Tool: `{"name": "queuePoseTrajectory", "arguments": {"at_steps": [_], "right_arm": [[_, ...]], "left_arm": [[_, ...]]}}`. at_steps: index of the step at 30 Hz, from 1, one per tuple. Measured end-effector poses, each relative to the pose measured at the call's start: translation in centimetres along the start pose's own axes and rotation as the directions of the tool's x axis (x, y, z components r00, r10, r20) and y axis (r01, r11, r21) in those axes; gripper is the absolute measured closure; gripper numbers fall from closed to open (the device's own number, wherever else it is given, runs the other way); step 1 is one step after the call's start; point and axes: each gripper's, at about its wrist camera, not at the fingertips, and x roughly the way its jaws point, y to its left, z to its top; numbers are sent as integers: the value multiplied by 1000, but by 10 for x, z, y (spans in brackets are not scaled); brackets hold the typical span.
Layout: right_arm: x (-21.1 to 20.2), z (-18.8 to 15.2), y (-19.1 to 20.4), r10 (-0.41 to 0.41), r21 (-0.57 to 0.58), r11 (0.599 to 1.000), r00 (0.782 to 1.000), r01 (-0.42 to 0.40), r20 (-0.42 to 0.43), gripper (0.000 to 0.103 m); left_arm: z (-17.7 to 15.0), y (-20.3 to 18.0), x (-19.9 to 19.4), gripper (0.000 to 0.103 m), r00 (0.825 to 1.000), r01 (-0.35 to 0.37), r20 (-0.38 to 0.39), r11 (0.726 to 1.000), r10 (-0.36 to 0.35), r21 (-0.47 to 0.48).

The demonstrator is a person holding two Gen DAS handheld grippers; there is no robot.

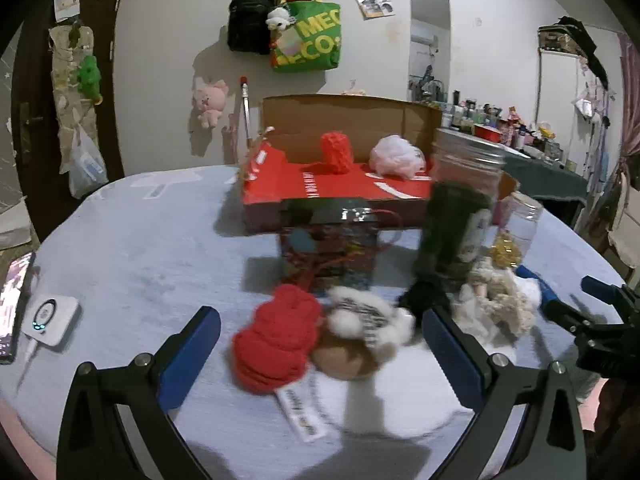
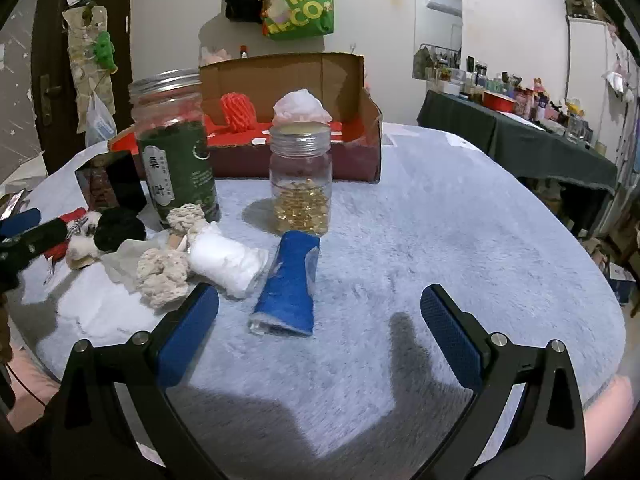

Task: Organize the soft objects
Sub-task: 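Grasp the red knitted yarn ball with the left tool while the right tool grasps the blue sponge roll, then carry the yarn ball and blue sponge roll over into the red box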

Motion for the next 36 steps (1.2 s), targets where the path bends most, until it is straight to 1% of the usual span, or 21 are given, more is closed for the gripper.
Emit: {"name": "queuePoseTrajectory", "arguments": {"at_steps": [3, 8, 9, 11, 13, 14, 15, 16, 17, 18, 20, 23, 25, 27, 29, 33, 36], "right_arm": [[6, 1, -5, 8, 14, 1000, 1000, -8, -15, 0], [15, 1, -11, 49, 41, 998, 998, -47, -38, 0], [16, 1, -12, 52, 41, 998, 998, -51, -37, 2], [17, 2, -12, 59, 35, 998, 998, -57, -34, 8], [20, 3, -12, 74, 29, 997, 996, -73, -41, 24], [21, 3, -12, 89, 29, 996, 995, -87, -48, 28], [22, 3, -12, 92, 27, 996, 995, -90, -48, 38], [21, 3, -12, 97, 23, 995, 994, -96, -43, 54], [20, 3, -12, 119, 20, 993, 992, -118, -42, 62], [20, 4, -12, 132, 19, 991, 990, -131, -47, 72], [18, 4, -13, 150, 20, 989, 988, -149, -45, 78], [13, 6, -19, 168, 54, 985, 986, -166, -22, 79], [8, 8, -21, 176, 63, 982, 984, -176, -5, 80], [5, 10, -21, 179, 58, 982, 984, -179, 4, 80], [1, 13, -18, 176, 46, 983, 984, -177, 19, 80], [-10, 20, -9, 210, 17, 977, 976, -211, 57, 80], [-16, 24, 2, 253, -5, 967, 965, -254, 71, 80]], "left_arm": [[1, 13, 3, 0, 1000, -22, -16, 1000, 22, -4], [-3, 28, 12, 8, 997, -35, -63, 999, 34, -9], [-4, 31, 15, 11, 997, -32, -71, 999, 31, -7], [-6, 33, 18, 16, 996, -30, -86, 1000, 30, -3], [-8, 36, 23, 25, 994, -17, -106, 1000, 17, -1], [-9, 38, 25, 28, 993, 8, -115, 1000, -9, -2], [-9, 39, 25, 36, 993, 32, -117, 999, -32, -5], [-10, 39, 25, 47, 991, 59, -117, 998, -60, -7], [-10, 38, 24, 53, 988, 99, -118, 995, -99, -6], [-10, 37, 23, 58, 987, 113, -118, 994, -113, -5], [-10, 34, 20, 58, 989, 103, -109, 995, -100, 14], [-10, 33, 15, 60, 993, 84, -90, 996, -82, 20], [-7, 34, 7, 60, 995, 78, -63, 997, -77, 23], [-1, 36, -3, 60, 997, 74, -34, 997, -74, 22], [5, 35, -12, 60, 996, 86, -12, 996, -85, 19], [12, 17, -21, 60, 985, 173, 4, 985, -173, 29], [13, -5, -18, 60, 968, 251, -10, 967, -251, 32]]}}
